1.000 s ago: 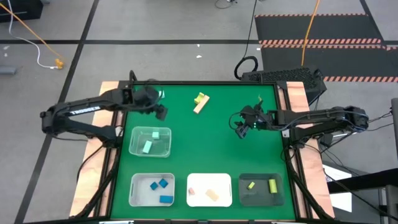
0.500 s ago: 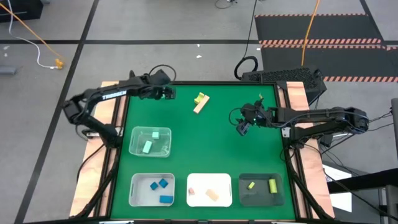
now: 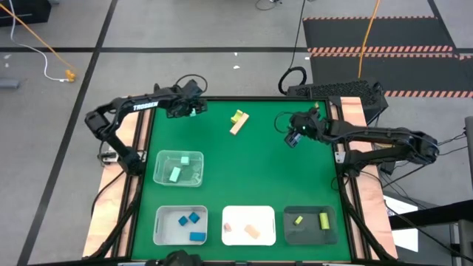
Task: Sort & place blocks by color
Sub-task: Put the light blue block into the transparent bin
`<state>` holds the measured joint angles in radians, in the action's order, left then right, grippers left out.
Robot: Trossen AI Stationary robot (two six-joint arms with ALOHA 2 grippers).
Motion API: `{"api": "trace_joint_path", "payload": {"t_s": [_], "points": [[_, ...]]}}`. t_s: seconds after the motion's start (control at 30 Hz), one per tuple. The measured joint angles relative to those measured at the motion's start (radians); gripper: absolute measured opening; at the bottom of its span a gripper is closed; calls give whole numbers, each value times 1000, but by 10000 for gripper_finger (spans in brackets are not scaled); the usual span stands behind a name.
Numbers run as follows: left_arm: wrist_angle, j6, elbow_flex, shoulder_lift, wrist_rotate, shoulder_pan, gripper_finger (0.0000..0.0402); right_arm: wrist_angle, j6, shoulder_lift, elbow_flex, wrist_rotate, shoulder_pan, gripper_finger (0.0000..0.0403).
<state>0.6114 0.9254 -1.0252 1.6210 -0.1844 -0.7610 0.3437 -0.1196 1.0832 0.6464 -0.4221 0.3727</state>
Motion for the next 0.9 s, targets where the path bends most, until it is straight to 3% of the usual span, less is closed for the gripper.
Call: {"api": "trace_joint_path", "payload": {"t_s": [0.37, 0.9], "points": [[-112, 60, -1, 87, -4, -12, 276, -102, 83, 0, 0, 3, 101, 212], [-136, 53, 1, 67, 4, -37, 276, -161, 83, 0, 0, 8, 154, 212]]}}
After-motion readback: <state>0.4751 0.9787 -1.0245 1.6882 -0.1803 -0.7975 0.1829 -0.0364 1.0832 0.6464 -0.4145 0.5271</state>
